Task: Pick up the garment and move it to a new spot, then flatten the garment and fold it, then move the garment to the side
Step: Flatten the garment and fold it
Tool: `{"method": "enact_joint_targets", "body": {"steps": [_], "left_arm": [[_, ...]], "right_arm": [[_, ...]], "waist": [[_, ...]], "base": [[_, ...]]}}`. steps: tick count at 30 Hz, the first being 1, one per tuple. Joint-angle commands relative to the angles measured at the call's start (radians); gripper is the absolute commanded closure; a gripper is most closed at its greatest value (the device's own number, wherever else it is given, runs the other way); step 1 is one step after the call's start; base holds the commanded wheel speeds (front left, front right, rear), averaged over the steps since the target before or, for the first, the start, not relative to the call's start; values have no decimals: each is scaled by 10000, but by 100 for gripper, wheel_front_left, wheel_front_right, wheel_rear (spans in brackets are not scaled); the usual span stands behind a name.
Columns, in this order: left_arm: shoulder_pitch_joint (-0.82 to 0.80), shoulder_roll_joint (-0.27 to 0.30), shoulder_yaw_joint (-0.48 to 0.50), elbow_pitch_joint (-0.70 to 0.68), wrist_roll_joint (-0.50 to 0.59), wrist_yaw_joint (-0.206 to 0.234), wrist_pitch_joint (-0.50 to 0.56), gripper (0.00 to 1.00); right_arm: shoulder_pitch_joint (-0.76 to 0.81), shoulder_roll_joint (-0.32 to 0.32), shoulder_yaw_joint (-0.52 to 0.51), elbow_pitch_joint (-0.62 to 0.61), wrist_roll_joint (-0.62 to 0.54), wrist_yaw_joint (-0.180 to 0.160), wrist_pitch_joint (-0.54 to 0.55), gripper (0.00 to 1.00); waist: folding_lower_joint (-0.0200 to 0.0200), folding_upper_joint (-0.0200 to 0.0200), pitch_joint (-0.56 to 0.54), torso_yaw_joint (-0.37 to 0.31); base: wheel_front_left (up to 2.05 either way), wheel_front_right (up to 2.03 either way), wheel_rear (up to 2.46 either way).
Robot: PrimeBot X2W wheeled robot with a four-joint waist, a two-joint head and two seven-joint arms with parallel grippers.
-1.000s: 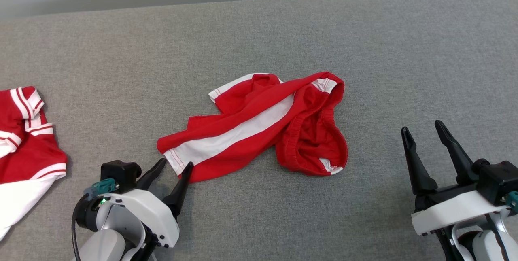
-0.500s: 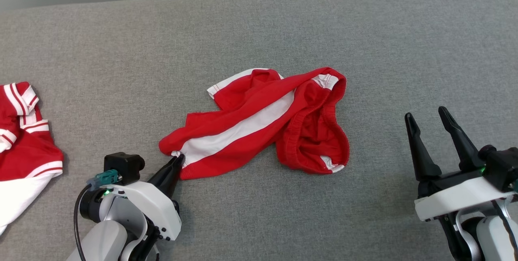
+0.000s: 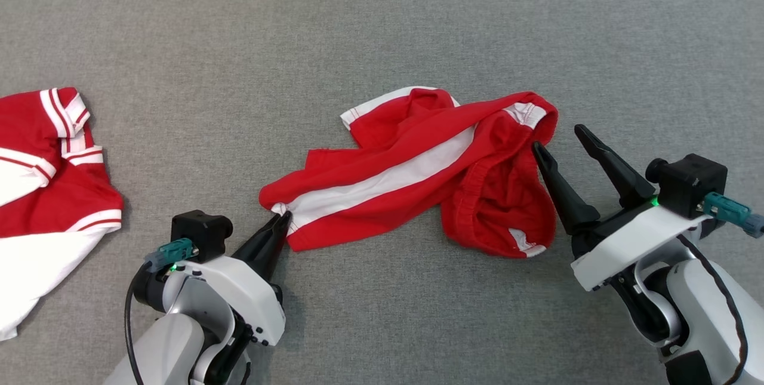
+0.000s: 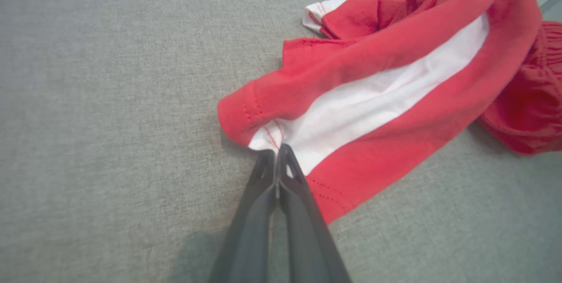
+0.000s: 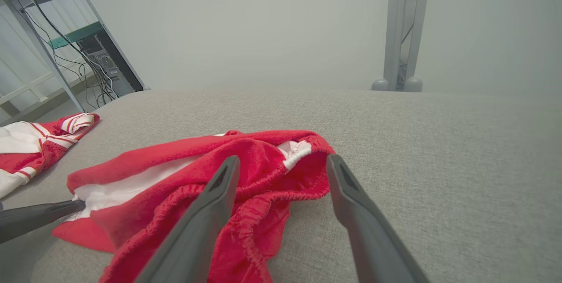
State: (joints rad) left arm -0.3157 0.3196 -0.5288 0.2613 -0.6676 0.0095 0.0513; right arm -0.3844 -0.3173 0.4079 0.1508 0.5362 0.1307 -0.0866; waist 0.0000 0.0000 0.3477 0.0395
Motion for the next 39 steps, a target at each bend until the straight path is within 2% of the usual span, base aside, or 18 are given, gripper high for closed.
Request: {"method": "enact_joint_targets", "body": {"steps": [1,10,11,12,13,14,15,19,23,30,39], "left_arm": [[-135,-18,-20,-34,77,-15,-26,100],[-330,-89,-168,-103,238,3,-248,100],[-367,-77,-174,-117,280,19,-292,100],[-367,-77,-174,-117,280,19,-292,100],[-404,-70,-172,-140,300,37,-343,100],[-443,-63,-160,-161,332,59,-392,100],[-480,-64,-132,-196,353,73,-483,100],[-463,-14,74,-487,381,201,-911,100],[-444,189,378,-1071,273,322,-1069,100],[-486,921,1045,-2680,87,488,-917,100],[-999,1703,2051,-4999,165,1166,-544,100]], "right_arm": [[-252,-125,206,174,245,2,-32,0],[-1519,-470,1372,1334,1614,2,-352,0],[-1621,-462,1423,1431,1834,2,-425,26],[-1621,-462,1423,1431,1834,2,-425,26],[-1700,-479,1503,1496,1996,2,-480,64],[-1803,-547,1556,1584,2079,2,-550,96],[-1863,-571,1598,1688,2255,2,-605,100],[-2063,-810,1849,1738,2930,2,-948,100],[-1971,-1208,2048,1169,3888,2,-990,100],[-1950,-2311,2046,-507,5531,3,-995,100],[-2212,-3303,1615,-2520,7168,3,-1180,100]], "waist": [[0,0,127,158],[0,0,405,433],[0,0,423,452],[0,0,423,452],[0,0,441,467],[0,0,457,482],[0,0,470,495],[0,0,410,501],[0,0,210,467],[0,0,-331,270],[0,0,-1095,-44]], "base": [[0,0,0],[0,0,0],[0,0,0],[0,0,0],[0,0,0],[0,0,0],[0,0,0],[0,0,0],[0,0,0],[0,0,0],[0,0,0]]}}
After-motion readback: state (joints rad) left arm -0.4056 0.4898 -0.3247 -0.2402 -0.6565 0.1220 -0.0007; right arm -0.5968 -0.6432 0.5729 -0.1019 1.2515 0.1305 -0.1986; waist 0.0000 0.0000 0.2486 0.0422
